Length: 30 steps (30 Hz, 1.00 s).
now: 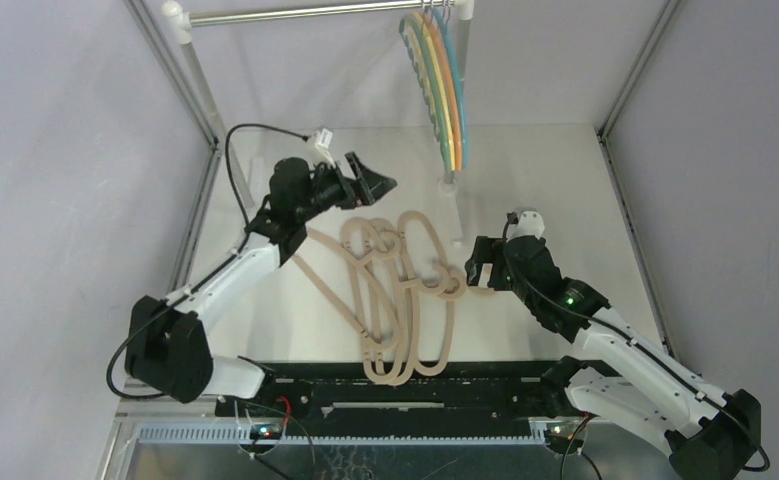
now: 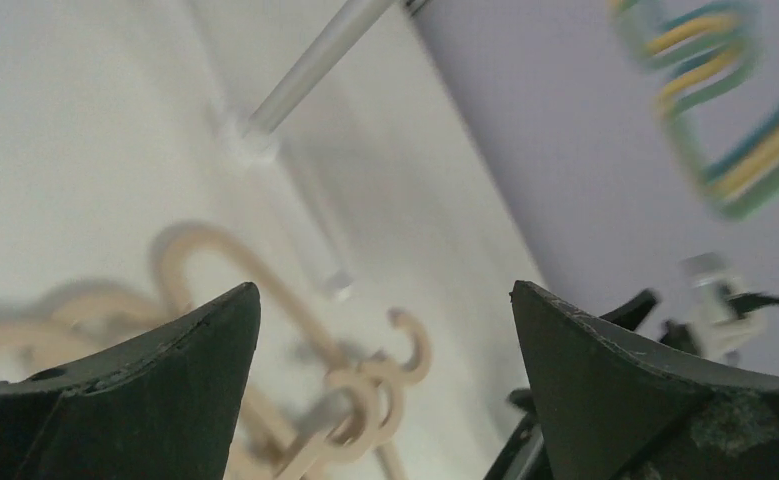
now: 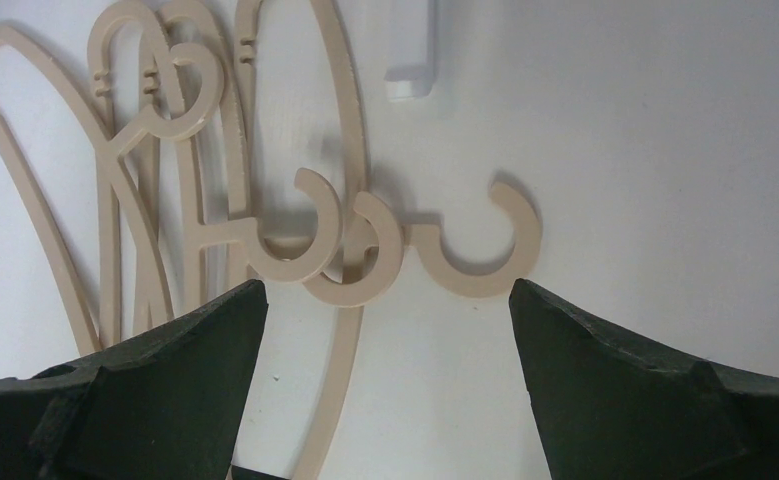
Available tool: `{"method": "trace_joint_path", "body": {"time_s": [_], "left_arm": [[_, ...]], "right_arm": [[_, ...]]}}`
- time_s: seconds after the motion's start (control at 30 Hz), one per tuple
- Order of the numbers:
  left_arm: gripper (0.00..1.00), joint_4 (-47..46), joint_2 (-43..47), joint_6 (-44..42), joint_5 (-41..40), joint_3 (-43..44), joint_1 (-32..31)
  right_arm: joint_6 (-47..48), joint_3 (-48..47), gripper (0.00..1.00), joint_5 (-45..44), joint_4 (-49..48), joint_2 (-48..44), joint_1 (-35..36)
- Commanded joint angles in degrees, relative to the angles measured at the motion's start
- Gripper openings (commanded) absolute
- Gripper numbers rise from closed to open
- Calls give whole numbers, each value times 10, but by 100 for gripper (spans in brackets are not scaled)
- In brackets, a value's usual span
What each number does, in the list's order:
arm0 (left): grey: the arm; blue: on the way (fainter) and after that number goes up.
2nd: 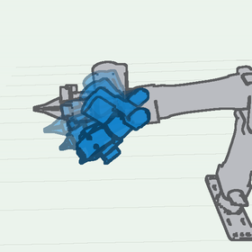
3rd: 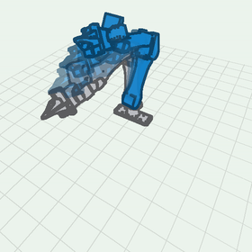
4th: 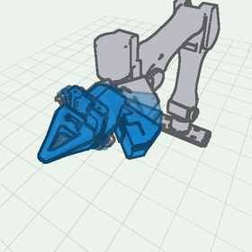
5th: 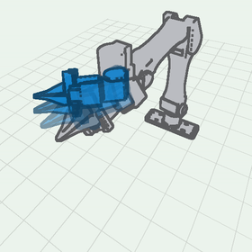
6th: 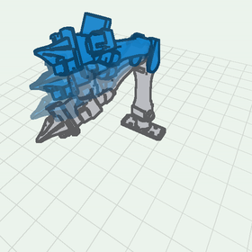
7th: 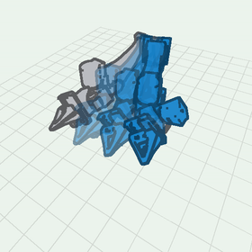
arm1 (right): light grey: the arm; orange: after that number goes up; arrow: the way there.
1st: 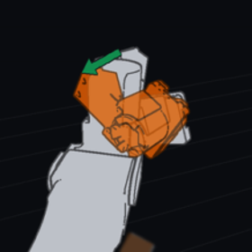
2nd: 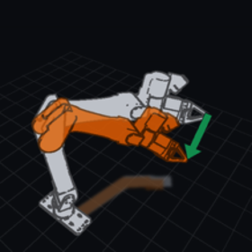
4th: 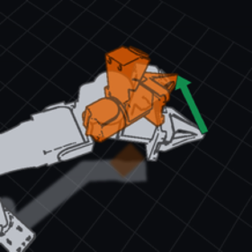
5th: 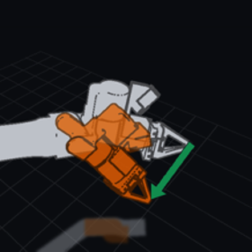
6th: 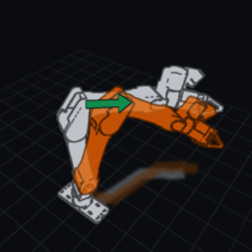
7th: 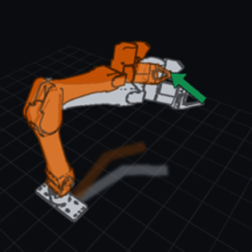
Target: Organize the hangers
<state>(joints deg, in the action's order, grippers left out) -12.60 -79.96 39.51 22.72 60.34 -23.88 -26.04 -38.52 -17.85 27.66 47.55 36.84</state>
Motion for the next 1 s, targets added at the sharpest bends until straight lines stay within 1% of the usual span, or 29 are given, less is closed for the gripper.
{"method": "trace_joint_path", "body": {"time_s": [0.0,0.1,0.2,0.3,0.43,0.47,0.5,0.57,0.6,0.77,0.83,0.97], "left_arm": [[100,56,67,-70,-72,-88,-5],[100,36,110,-68,-96,-161,-11],[99,49,144,-77,-135,-204,-31],[99,85,164,-85,-206,-229,-87],[95,90,170,-51,-277,-267,-152],[91,89,165,-39,-294,-274,-165],[86,83,160,-26,-303,-284,-173],[70,64,148,11,-319,-309,-179],[66,53,143,31,-329,-321,-181],[66,52,133,67,-371,-343,-188],[66,65,126,74,-381,-334,-193],[69,91,93,81,-393,-307,-202]], "right_arm": [[0,-15,100,-6,-7,0,2],[0,-15,100,-7,-7,5,5],[-5,-15,99,2,-15,16,19],[-15,-18,98,-20,-14,28,47],[-23,-22,98,-33,-12,39,64],[-25,-23,98,-35,-12,39,66],[-26,-24,98,-36,-12,40,68],[-26,-26,98,-37,-12,39,71],[-26,-27,98,-39,-12,38,73],[-20,-27,98,-49,0,34,73],[-20,-28,98,-52,3,35,71],[-20,-23,99,-51,-2,35,71]]}}
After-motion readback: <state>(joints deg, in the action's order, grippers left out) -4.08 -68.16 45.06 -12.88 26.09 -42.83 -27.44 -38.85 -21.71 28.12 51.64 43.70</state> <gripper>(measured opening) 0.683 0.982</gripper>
